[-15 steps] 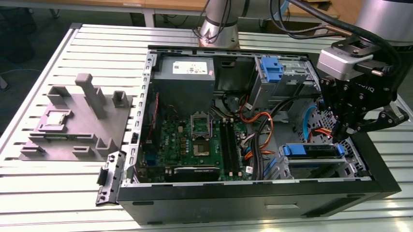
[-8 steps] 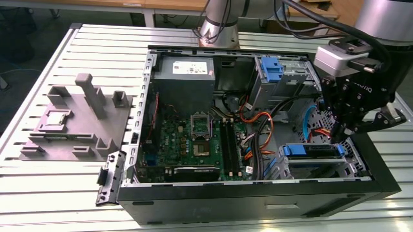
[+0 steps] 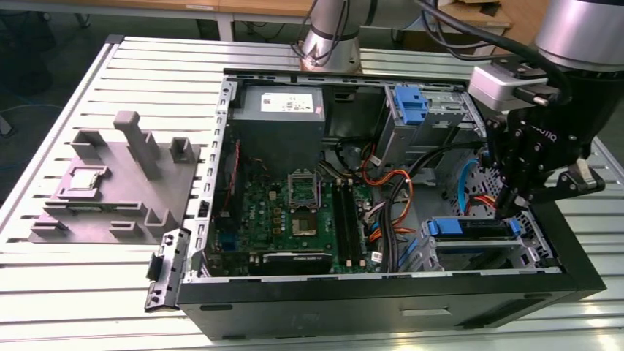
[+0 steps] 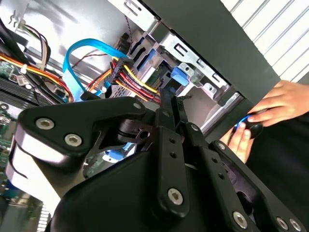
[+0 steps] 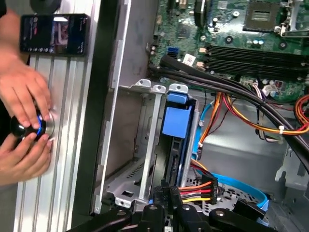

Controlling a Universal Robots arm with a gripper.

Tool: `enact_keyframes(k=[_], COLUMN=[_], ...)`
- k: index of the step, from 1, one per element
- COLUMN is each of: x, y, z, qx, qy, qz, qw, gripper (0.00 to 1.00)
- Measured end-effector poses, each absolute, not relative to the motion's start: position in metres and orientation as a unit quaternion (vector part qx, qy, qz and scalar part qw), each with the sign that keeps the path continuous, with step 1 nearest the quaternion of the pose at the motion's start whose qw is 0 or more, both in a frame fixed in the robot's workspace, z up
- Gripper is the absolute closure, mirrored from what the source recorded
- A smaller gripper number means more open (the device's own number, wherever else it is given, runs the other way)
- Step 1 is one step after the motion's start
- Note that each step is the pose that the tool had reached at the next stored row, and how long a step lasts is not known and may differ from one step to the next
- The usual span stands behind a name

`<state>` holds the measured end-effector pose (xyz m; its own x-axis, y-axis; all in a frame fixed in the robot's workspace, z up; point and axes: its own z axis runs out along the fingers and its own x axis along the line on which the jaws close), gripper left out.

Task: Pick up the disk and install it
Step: 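Insert the first disk wire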

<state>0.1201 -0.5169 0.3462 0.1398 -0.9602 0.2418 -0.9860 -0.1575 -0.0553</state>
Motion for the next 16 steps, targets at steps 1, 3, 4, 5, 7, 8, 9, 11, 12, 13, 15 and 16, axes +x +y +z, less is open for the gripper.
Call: enact_keyframes(k=[1,3,4,5,7,8,9,11,12,13,15,16], x=[0.1201,0.1201,0.1201,0.1201,0.1201,0.1201,0.1201,0.1209,0.1212,0.1215,0.1216,0.1217], y=[-0.5169,-0.5168,-0.5167,-0.5168,-0.5168,-0.5168,-0.5168,-0.5169,-0.5170,-0.5170,-0.5173,-0.5175], z=[0.3458,0.3450,0.3447,0.3444,0.3436,0.3431,0.3426,0.3422,0.3419,0.3417,0.3415,0.3414], qx=[0.750,0.744,0.740,0.735,0.725,0.720,0.716,0.714,0.714,0.714,0.714,0.714], qy=[-0.650,-0.657,-0.662,-0.667,-0.678,-0.683,-0.687,-0.690,-0.690,-0.690,-0.691,-0.691], qz=[0.109,0.106,0.106,0.106,0.105,0.104,0.104,0.103,0.102,0.101,0.099,0.097], qw=[0.057,0.056,0.056,0.057,0.059,0.059,0.060,0.060,0.059,0.058,0.055,0.053], gripper=[0.83,0.83,0.83,0.83,0.83,0.83,0.83,0.83,0.83,0.83,0.83,0.83])
